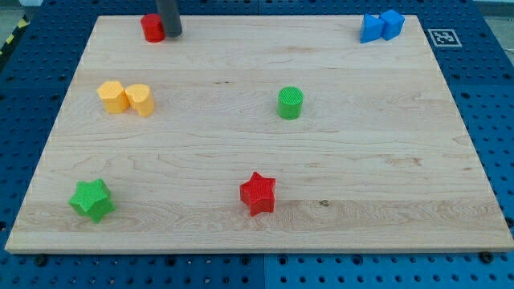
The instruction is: Place the green circle right to the red star
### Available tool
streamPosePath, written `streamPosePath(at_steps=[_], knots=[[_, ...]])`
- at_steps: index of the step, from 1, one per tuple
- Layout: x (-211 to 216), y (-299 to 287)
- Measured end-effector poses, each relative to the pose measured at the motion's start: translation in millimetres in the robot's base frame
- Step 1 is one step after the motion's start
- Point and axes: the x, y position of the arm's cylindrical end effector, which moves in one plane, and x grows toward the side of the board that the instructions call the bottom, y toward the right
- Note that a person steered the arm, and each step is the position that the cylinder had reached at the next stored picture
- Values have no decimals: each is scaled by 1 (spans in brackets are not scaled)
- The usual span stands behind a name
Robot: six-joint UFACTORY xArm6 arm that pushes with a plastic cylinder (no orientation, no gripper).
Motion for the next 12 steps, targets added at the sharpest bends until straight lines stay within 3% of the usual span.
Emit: streamPosePath(at_steps=[1,2,6,10,12], knots=[[0,11],[20,69],[164,227],[237,210],[244,194]])
